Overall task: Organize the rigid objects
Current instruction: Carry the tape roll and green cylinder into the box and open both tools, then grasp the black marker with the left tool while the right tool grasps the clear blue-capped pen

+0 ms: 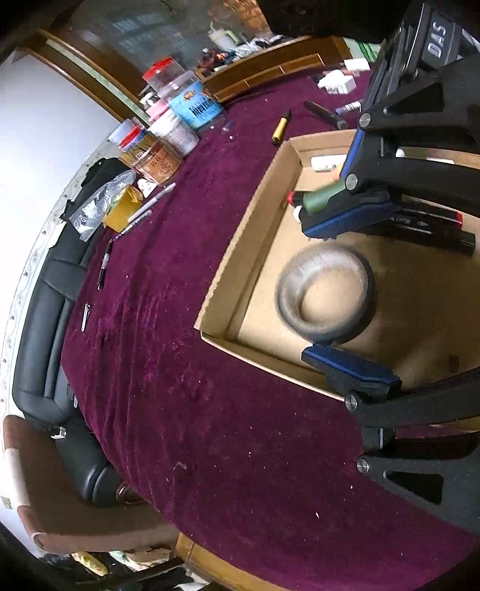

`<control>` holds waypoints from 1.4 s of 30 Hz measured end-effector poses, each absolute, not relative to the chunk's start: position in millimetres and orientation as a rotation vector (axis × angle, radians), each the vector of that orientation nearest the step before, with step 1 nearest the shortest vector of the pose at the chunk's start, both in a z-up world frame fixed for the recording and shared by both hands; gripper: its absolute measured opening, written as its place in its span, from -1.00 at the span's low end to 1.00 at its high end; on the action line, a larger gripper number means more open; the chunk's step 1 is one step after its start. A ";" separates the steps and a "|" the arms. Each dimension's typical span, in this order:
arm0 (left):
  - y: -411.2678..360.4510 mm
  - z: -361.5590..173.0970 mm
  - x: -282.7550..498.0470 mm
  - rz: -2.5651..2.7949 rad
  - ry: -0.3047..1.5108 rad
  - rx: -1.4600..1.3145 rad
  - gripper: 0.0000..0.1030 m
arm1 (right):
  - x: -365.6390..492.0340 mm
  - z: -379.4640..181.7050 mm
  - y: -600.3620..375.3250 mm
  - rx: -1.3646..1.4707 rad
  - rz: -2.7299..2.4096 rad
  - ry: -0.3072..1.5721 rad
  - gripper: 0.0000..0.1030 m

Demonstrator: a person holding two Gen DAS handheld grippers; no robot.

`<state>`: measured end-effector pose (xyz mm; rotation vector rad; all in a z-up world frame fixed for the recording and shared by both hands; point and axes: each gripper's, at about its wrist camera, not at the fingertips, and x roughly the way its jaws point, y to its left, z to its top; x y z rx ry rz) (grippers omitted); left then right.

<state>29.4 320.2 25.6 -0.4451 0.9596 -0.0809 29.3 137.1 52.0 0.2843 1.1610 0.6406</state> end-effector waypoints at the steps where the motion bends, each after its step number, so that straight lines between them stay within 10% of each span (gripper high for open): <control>1: 323.4 25.7 28.4 -0.086 0.960 -0.465 0.08 | 31.8 50.5 139.7 0.287 0.634 1.169 -0.64; 23: 329.6 85.2 -69.2 -0.145 0.779 -0.589 0.32 | 1.6 106.8 78.8 0.141 0.523 0.921 -0.54; 25: 311.9 88.1 -68.9 -0.183 0.785 -0.557 0.32 | -15.7 123.0 47.1 0.086 0.450 0.807 -0.24; 27: 291.3 89.4 -66.6 -0.222 0.799 -0.528 0.32 | -33.3 134.1 10.2 0.047 0.351 0.684 0.69; 29: 264.5 86.7 -63.4 -0.271 0.826 -0.511 0.32 | -43.5 133.8 -33.9 0.067 0.264 0.591 0.80; 40: 162.7 79.8 -53.8 -0.357 0.947 -0.394 0.32 | -9.0 55.3 -82.9 0.037 0.317 0.947 0.33; 42: 152.7 82.8 -51.8 -0.348 0.947 -0.356 0.32 | -5.9 50.0 -73.8 0.003 0.341 0.954 0.00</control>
